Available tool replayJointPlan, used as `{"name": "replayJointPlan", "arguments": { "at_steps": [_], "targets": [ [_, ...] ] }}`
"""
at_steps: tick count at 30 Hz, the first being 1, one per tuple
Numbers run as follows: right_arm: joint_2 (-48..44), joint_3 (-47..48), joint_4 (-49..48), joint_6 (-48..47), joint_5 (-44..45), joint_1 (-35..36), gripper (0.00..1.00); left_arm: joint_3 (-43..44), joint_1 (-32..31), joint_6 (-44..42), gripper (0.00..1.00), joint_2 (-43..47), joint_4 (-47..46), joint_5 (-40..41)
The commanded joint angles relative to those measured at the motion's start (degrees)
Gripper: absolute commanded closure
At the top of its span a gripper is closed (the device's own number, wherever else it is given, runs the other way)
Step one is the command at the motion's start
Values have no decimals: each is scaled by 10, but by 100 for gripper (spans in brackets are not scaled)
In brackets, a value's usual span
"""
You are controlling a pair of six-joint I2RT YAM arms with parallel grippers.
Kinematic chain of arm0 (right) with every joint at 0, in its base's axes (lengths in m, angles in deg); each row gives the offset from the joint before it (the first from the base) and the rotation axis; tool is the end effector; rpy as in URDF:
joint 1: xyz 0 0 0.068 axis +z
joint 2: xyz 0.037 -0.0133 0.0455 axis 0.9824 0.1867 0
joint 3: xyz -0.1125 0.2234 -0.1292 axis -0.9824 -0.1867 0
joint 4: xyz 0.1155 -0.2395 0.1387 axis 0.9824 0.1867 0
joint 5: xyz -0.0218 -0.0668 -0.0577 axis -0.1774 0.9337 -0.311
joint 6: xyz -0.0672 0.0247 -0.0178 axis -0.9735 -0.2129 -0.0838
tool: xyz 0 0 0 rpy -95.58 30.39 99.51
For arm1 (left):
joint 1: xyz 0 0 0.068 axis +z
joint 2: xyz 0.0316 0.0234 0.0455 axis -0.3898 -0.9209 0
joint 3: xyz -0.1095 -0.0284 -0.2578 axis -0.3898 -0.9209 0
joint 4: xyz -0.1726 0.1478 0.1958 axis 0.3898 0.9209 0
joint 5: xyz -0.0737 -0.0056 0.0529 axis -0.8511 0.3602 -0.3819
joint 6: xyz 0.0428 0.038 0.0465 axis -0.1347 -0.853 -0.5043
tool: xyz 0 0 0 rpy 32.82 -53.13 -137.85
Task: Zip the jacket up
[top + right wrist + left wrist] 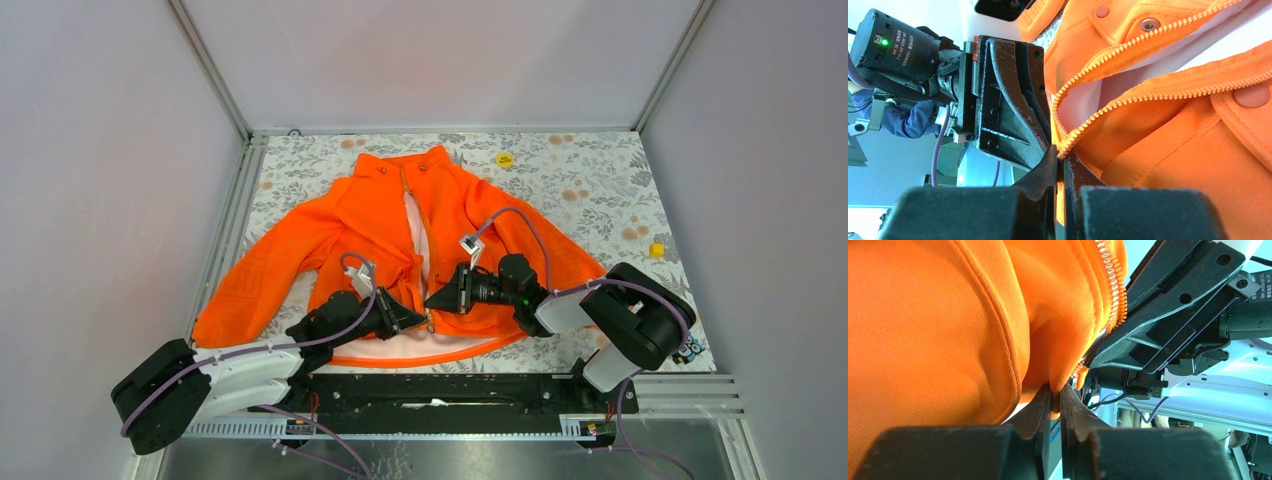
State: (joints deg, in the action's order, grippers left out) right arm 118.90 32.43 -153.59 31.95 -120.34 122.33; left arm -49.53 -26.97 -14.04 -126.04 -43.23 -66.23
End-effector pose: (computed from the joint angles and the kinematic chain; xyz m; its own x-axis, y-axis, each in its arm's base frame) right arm 0.1955 0.2318 0.1284 -0.7264 0.0997 -0.6800 -0.6583 0.1833 0.7301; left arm 0.1355 -0.1763 0.1134 -0.8786 -0.4122 -0.2410 0.0578 0.4092 -0.9106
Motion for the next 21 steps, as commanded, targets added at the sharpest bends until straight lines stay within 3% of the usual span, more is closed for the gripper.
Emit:
{"name": "replayJointPlan", "arguments": {
  "at_steps": [1, 2, 7, 16, 21],
  "targets": [
    [-3, 7, -40, -4, 8, 9, 100, 7, 0, -16, 96, 2, -35, -12],
    [-4, 8, -37, -4, 14, 9, 100, 8, 0, -21, 100, 3, -27, -12],
    [-8, 13, -25, 7, 77, 17, 100, 11, 0, -63, 100, 22, 6, -24],
    [44, 6, -182, 122, 194, 21, 100, 34, -1, -159, 100, 55, 137, -33],
    [60, 23, -204, 155, 214, 23, 100, 15, -1, -157, 100, 46, 98, -36]
  ]
}}
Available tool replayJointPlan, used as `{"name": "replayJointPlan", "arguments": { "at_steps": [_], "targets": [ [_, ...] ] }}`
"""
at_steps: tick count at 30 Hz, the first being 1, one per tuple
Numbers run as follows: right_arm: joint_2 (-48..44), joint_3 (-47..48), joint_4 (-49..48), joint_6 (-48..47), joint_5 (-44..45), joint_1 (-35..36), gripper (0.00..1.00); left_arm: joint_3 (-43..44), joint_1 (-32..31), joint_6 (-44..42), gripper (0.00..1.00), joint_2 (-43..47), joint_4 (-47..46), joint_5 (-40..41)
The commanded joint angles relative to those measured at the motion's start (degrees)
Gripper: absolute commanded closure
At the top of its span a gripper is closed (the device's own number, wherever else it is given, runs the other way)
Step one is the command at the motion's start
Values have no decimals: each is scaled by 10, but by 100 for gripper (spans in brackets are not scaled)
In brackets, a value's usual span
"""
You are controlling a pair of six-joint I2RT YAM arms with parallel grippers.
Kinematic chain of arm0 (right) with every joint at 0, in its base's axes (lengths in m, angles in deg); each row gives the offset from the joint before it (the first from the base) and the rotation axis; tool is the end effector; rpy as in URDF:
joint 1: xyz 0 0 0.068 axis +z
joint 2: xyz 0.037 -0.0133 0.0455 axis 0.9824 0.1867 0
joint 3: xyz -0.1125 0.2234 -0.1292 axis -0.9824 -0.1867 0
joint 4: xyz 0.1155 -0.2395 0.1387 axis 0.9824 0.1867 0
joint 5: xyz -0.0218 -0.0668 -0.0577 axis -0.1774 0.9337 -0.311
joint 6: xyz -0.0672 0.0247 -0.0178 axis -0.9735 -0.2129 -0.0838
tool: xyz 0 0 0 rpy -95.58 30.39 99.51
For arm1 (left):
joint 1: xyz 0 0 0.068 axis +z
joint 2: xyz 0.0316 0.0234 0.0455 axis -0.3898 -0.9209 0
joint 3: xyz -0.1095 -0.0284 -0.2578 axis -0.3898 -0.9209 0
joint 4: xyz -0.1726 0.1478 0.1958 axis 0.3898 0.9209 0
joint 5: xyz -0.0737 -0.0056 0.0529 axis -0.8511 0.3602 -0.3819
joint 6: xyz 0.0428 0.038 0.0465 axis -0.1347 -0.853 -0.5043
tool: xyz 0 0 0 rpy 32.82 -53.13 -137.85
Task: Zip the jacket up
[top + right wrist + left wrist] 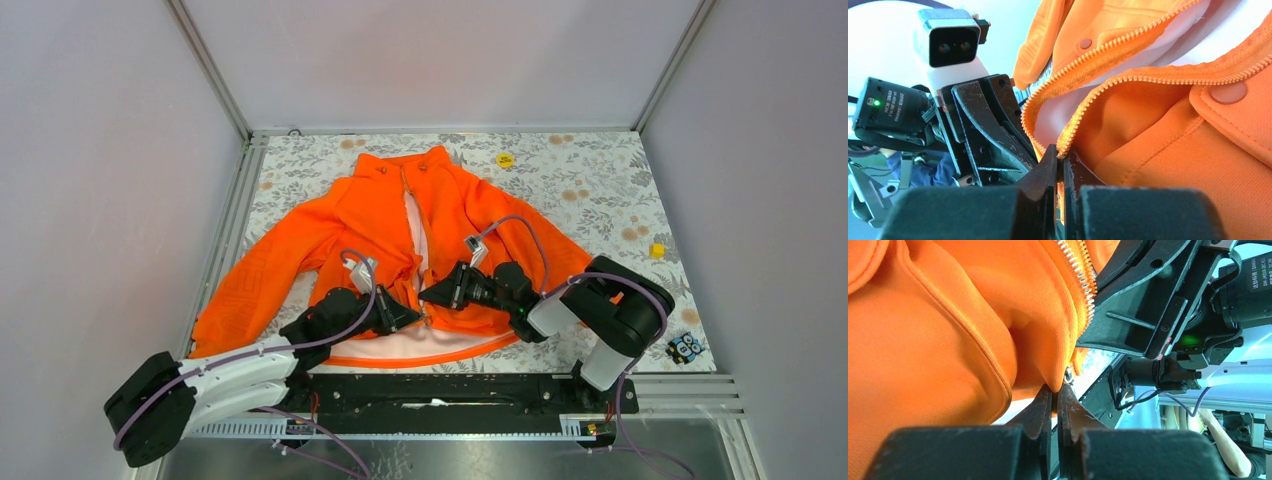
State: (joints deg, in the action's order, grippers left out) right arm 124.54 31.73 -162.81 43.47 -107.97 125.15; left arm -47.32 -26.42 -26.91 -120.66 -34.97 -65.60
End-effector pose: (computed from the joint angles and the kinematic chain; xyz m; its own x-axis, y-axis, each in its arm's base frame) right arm 0.1960 0.2369 0.1172 -0.7845 0.2841 -0.5512 -0.5057 0.2215 0.8338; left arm 0.1381 -0.1752 0.1284 -0.8394 -0.3225 -0.4375 0.2383 0.5051 -0.8296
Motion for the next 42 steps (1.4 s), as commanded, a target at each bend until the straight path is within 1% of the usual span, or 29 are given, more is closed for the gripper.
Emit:
{"name": "replayJointPlan", "arguments": {
  "at_steps": [1, 5, 6, 7, 8, 9, 13, 15, 18, 19, 22, 24, 26, 27, 29, 31, 34, 36, 38, 39, 42],
  "targets": [
    [4, 34, -109, 43, 92, -4, 100, -7, -6, -29, 100, -19, 9, -45],
    [4, 43, -81, 43, 65, -3, 100, -8, -6, -22, 100, -59, -27, -62],
    [-2, 43, -58, 33, 45, -3, 100, -8, -6, -20, 100, -60, -34, -63],
    [-14, 48, -1, 14, 34, -3, 98, -9, -6, -19, 100, -59, -38, -64],
    [-31, 56, 68, -12, 29, -2, 87, -8, -6, -20, 100, -57, -40, -64],
    [-46, 69, 173, -44, 22, 0, 78, -7, -6, -24, 100, -54, -37, -65],
    [-120, 94, 424, -164, 27, 0, 52, -10, -4, -33, 100, -47, -30, -69],
    [-156, 104, 518, -211, 39, -2, 40, -15, -2, -31, 100, -47, -33, -71],
    [-225, 102, 608, -263, 68, -5, 23, -21, 5, -25, 100, -54, -51, -87],
    [-244, 98, 626, -277, 67, -5, 20, -24, 7, -23, 100, -56, -58, -94],
    [-279, 77, 643, -325, 63, -6, 17, -27, 14, -17, 100, -67, -76, -117],
    [-276, 79, 648, -359, 34, -4, 18, -25, 20, -9, 100, -75, -73, -130],
    [-267, 95, 674, -362, 13, -2, 18, -23, 29, 5, 100, -79, -78, -154],
    [-266, 106, 690, -349, 7, 0, 19, -23, 32, 21, 100, -77, -88, -168],
    [-273, 114, 709, -284, 4, 2, 20, -26, 34, 43, 100, -68, -110, -179],
    [-303, 94, 696, -169, 12, 2, 19, -31, 34, 61, 100, -60, -136, -181],
    [-339, 45, 635, -36, -16, 4, 20, -20, 34, 61, 100, -61, -121, -179],
    [-351, 15, 580, 41, -14, 11, 20, -17, 34, 62, 100, -68, -127, -191],
    [-339, -15, 497, 96, -13, 24, 20, -19, 34, 64, 100, -72, -135, -196],
    [-328, -22, 478, 111, -10, 30, 20, -20, 34, 64, 100, -72, -136, -198],
    [-294, -5, 472, 119, -7, 47, 24, -19, 34, 61, 100, -72, -129, -200]
  ]
}}
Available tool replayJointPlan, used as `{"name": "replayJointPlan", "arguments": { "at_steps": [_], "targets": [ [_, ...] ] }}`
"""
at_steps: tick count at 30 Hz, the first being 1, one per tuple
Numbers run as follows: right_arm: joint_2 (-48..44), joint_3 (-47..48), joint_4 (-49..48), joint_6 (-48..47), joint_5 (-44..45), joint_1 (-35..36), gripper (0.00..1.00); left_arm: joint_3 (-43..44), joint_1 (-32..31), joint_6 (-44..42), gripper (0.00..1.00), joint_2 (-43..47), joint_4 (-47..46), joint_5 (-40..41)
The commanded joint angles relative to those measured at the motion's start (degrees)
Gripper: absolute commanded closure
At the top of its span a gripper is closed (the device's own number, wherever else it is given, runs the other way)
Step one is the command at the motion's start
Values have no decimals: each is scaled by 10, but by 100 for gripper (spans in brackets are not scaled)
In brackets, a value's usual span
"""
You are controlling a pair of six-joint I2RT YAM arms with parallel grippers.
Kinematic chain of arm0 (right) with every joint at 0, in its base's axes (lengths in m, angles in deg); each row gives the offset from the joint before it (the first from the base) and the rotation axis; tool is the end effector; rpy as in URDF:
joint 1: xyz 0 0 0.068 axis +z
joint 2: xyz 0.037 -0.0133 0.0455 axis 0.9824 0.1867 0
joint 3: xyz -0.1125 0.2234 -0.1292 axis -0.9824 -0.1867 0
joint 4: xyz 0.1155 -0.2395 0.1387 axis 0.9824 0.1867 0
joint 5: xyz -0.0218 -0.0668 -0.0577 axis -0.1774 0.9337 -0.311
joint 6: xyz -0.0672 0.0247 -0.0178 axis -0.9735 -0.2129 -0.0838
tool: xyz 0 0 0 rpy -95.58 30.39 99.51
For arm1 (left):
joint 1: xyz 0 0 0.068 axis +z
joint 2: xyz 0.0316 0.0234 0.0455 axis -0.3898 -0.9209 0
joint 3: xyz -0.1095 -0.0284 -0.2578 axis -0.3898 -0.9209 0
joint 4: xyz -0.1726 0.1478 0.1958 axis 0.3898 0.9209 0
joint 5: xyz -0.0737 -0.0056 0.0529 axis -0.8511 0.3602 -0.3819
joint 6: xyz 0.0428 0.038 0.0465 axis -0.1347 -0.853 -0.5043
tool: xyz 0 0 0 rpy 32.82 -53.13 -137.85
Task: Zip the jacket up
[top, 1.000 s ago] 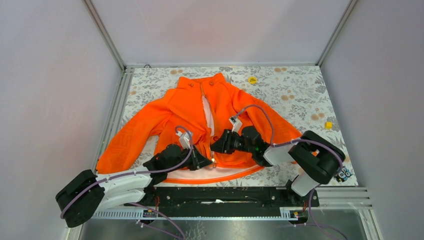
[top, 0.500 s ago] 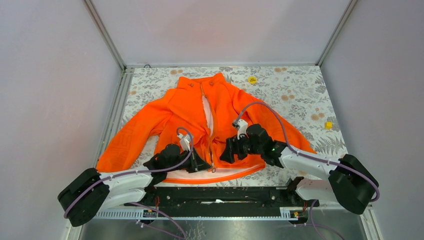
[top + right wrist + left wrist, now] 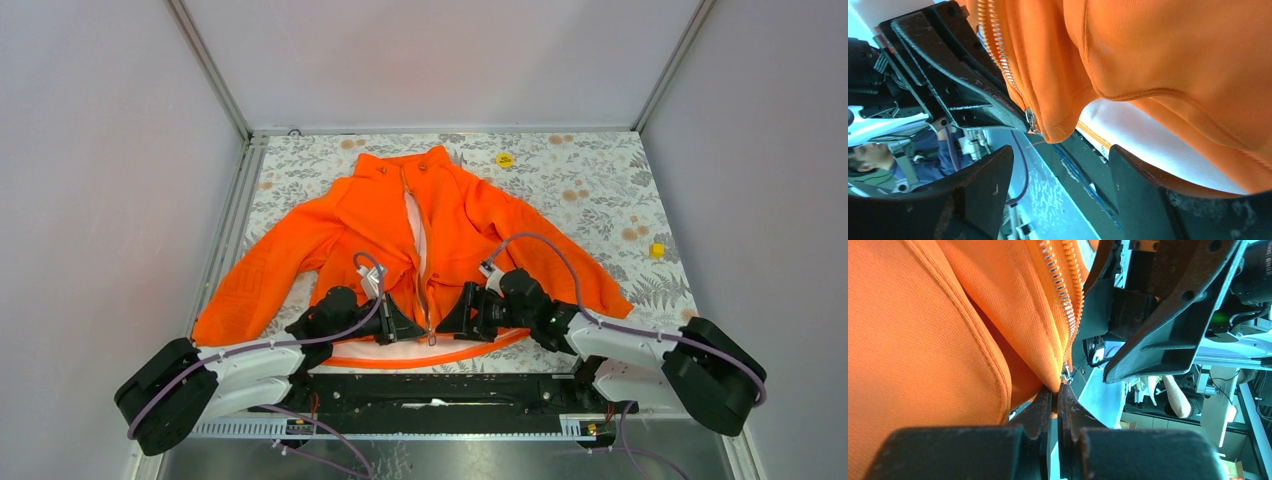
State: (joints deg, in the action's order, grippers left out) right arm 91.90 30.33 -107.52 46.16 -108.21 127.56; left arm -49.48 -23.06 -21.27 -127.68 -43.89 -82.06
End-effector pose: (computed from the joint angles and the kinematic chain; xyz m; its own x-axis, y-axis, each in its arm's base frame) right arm 0.1551 0.2108 0.1412 -0.9383 0.1239 -0.3228 -0.2343 0.4589 0.8570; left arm 0.1327 -0.1751 0.1112 -0.9433 -0.2005 -0.2646 0.1746 0.3782 -0.9091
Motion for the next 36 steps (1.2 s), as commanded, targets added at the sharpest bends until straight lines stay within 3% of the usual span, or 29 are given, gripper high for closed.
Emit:
{"name": "replayJointPlan", "arguments": {
  "at_steps": [1, 14, 17, 24, 36],
  "targets": [
    [39, 13, -78, 98, 0, 31, 26, 2, 0, 5, 100, 0, -40, -36],
    [90, -50, -235, 245, 82, 111, 20, -3, 0, 13, 100, 18, -42, -24],
    [103, -72, -299, 290, 115, 114, 23, -5, 0, 14, 100, 23, -40, -25],
    [105, -76, -329, 322, 174, 123, 25, -8, 0, 17, 100, 31, -39, -19],
    [148, -78, -354, 365, 139, 122, 37, -7, 0, 18, 100, 27, -43, -16]
  ]
}}
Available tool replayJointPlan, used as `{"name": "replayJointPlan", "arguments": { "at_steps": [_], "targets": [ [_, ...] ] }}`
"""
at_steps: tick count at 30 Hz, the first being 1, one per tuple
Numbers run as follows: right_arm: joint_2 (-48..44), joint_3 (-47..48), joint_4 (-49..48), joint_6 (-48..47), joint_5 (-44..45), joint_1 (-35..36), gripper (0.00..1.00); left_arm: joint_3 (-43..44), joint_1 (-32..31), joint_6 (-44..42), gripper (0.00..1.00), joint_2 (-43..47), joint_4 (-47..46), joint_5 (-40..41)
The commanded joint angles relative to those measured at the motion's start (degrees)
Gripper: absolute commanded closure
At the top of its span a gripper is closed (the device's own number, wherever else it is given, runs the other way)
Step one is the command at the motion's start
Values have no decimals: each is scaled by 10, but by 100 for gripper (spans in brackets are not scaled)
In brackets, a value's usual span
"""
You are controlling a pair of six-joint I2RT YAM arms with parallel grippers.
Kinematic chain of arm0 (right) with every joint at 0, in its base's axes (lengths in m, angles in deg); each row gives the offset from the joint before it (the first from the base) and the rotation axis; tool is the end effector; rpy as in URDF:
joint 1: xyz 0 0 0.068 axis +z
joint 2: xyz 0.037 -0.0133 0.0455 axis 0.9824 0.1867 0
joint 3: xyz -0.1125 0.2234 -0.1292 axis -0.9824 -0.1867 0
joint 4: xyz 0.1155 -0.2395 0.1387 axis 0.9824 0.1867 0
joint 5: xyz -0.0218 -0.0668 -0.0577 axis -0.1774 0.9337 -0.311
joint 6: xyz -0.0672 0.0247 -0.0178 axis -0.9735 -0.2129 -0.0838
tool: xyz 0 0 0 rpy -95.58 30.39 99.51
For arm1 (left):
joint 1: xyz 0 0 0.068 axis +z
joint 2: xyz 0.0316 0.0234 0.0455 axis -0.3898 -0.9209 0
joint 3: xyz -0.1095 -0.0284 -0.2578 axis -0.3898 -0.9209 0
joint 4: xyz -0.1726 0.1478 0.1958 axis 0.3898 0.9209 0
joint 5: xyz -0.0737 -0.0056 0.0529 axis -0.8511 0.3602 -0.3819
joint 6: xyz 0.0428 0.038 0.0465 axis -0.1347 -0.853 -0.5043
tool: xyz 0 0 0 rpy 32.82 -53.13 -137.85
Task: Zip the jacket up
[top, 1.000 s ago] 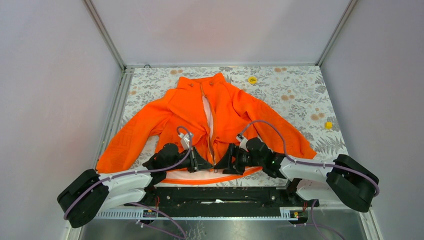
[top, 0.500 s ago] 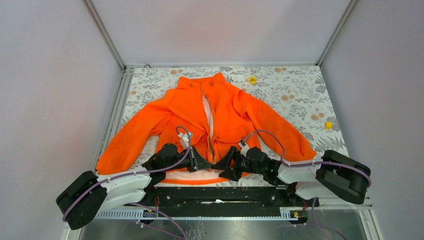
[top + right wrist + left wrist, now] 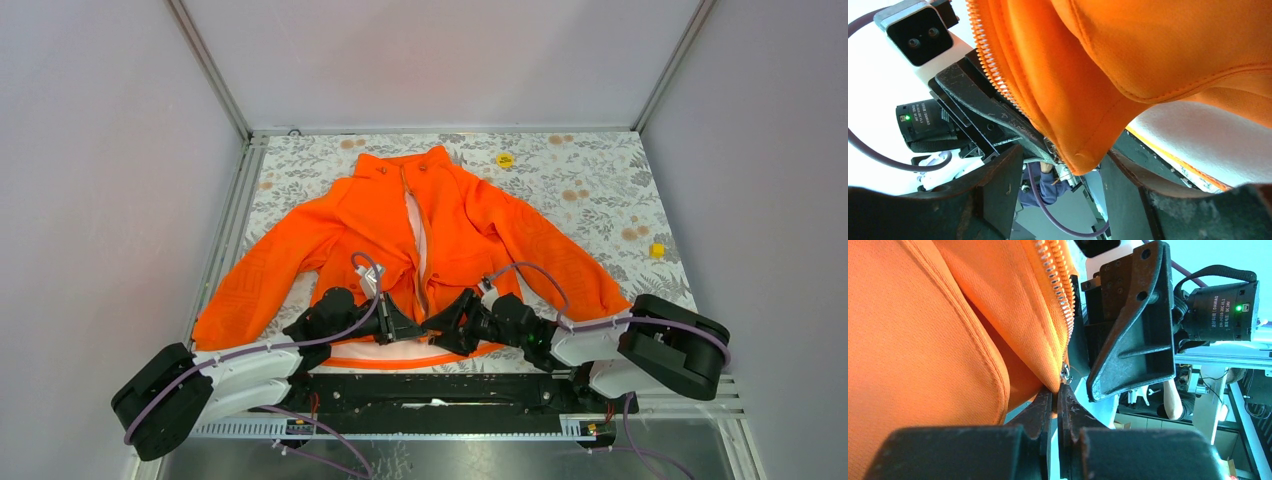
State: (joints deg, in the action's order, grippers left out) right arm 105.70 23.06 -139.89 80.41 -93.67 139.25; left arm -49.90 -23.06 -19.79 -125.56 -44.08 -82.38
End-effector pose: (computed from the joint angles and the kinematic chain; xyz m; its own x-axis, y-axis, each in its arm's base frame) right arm 0.1227 0.2313 0.1090 -0.9224 0.3769 0.0845 0.1704 0.2009 0.9647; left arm 0.1313 -0.1741 0.1164 -0.9432 -0.2115 -0.2561 0.1719 0.3491 -0.9212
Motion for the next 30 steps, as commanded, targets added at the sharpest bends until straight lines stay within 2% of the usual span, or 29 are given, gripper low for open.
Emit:
{"name": "replayJointPlan", "arguments": {
  "at_steps": [1, 6, 14, 20, 22, 24, 26, 28, 30],
  "targets": [
    [12, -5, -31, 23, -14, 5, 37, -4, 0, 3, 100, 6, -41, -13],
    [-2, -13, -20, 30, -18, 6, 37, -2, 0, -1, 100, 5, -38, -11],
    [-94, -16, 86, 15, 10, 5, 35, -1, 0, 0, 100, -2, -43, -12],
    [-90, -9, 69, 4, 10, 6, 38, -2, 0, 3, 100, 0, -45, -14],
    [-93, 4, 95, -102, 10, 5, 32, -1, 0, 3, 100, 3, -43, -14],
    [-108, 33, 137, -308, -11, 6, 26, 1, 0, 3, 100, 3, -44, -14],
    [-151, 33, 158, -463, -27, 11, 24, 4, 0, 5, 100, 5, -41, -16],
    [-205, 31, 187, -574, -21, 14, 21, 7, 0, 9, 100, 6, -30, -18],
    [-234, 56, 257, -689, -17, 13, 19, 10, 0, 15, 100, 10, -23, -20]
  ]
}}
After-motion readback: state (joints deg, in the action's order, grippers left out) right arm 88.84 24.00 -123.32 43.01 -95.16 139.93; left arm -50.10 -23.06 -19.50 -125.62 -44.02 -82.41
